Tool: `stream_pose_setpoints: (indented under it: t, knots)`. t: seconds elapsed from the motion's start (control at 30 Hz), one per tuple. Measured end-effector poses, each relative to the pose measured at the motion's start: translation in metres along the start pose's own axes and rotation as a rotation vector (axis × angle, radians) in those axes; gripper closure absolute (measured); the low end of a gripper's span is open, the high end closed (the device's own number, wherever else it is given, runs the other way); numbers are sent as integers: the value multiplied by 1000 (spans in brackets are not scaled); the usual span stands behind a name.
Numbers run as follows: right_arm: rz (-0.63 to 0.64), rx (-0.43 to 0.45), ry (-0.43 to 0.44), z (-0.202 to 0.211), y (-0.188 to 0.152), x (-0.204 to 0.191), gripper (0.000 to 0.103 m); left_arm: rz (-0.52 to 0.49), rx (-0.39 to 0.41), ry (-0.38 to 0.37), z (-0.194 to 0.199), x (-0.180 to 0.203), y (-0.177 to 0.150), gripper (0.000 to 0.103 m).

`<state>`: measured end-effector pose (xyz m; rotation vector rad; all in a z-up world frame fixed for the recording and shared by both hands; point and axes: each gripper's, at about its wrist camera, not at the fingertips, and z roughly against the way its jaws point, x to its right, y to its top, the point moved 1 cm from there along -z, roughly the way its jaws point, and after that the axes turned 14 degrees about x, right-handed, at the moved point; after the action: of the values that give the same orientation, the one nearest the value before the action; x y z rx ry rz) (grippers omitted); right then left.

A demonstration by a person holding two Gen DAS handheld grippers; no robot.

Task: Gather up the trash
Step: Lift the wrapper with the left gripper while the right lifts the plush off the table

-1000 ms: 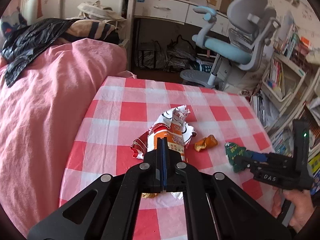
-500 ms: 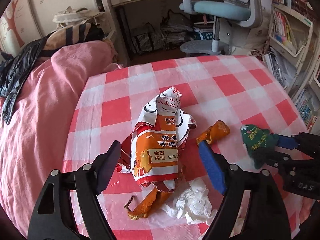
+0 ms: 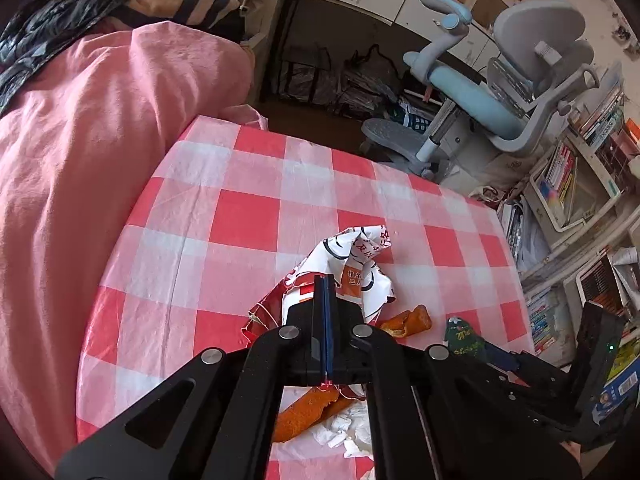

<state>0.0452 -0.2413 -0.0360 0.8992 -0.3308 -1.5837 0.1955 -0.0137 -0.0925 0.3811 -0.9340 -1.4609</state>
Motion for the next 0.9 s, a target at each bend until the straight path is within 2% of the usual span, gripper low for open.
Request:
stream_pose_setpoints:
  t: [0.07, 0.1, 0.13, 0.17, 0.2, 0.27, 0.37, 0.4, 0.47, 0.5, 0.53, 0.57, 0.63, 0.7, 0.9]
  knots:
    - [-2, 0, 1, 0, 0, 0, 53, -31, -7, 21, -4, 4, 0, 100]
    - [-1, 0, 1, 0, 0, 0, 53, -59, -13, 39, -9, 7, -3, 81]
    - [1, 0, 1, 0, 0, 0, 53, -86, -20, 62, -14, 10, -5, 47]
    - [3, 0, 1, -1, 0, -1, 52, -124, -20, 97, -19, 16, -8, 34]
    - [3, 0, 2, -1, 1, -1, 52, -170, -19, 137, -26, 21, -10, 24]
    - [1, -3, 7, -1, 1, -1, 52, -240, -34, 179, -40, 28, -13, 24]
    - [6, -5, 7, -2, 1, -2, 52, -277, -90, 174, -61, 29, -22, 24]
    - [6, -4, 7, -2, 1, -2, 51, -271, -120, 152, -67, 28, -28, 37]
    - [12, -1, 4, -3, 2, -2, 51, -285, -97, 150, -67, 29, -31, 45]
    - [14, 1, 2, -3, 2, -3, 52, -267, -100, 125, -65, 29, -29, 70]
    - [19, 2, 0, -4, 2, -3, 52, -228, -109, 95, -63, 26, -25, 80]
    - [24, 3, -2, -4, 2, -4, 52, -185, -97, 86, -59, 21, -21, 82]
    - [32, -3, 1, -4, 1, -5, 63, -127, -74, 84, -53, 11, -16, 85]
    - [39, -3, 4, -4, 1, -5, 65, -54, -50, 64, -44, 0, -11, 86]
    - [64, 16, 8, 1, 3, -10, 71, 43, 90, -14, 6, -8, 11, 85]
